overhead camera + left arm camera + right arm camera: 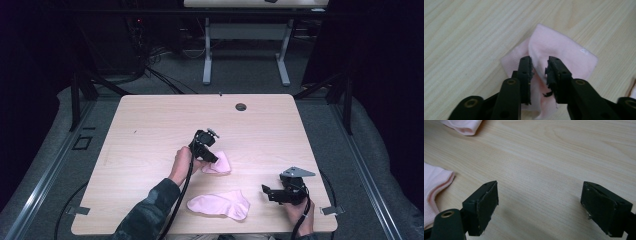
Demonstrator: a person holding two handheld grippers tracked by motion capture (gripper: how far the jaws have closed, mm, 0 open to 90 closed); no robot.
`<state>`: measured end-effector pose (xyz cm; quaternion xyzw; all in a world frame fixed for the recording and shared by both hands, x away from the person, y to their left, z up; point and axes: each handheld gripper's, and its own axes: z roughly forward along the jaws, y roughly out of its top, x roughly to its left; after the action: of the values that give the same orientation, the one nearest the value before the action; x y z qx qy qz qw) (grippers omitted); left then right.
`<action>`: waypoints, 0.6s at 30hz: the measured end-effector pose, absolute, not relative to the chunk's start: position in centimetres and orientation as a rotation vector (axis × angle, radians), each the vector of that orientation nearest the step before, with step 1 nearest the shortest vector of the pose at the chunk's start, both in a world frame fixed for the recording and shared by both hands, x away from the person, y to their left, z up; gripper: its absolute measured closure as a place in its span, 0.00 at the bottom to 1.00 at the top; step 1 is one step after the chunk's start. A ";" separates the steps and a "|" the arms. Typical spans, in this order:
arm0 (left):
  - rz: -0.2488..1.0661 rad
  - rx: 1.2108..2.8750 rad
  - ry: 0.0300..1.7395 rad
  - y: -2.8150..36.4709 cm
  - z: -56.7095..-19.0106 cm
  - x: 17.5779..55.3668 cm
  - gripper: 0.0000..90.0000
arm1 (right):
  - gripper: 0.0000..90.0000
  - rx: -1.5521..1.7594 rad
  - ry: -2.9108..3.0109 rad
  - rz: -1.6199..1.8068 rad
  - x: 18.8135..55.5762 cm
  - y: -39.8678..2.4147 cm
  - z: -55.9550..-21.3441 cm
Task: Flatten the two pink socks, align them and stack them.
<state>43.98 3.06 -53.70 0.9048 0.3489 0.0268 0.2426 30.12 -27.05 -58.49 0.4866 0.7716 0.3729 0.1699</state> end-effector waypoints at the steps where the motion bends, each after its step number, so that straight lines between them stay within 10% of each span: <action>1: 0.078 2.476 0.949 3.0 -53.7 43.9 0.86 | 0.16 1.383 2.190 1.064 30.1 -27.0 -58.5; 18: 0.119 2.474 0.890 3.0 -52.9 43.1 0.98 | 0.16 1.390 2.195 1.047 30.3 -27.0 -58.6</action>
<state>43.05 3.02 -52.86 0.9096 0.3272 0.0436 0.2524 30.26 -26.98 -58.59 0.4891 0.7722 0.3685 0.1694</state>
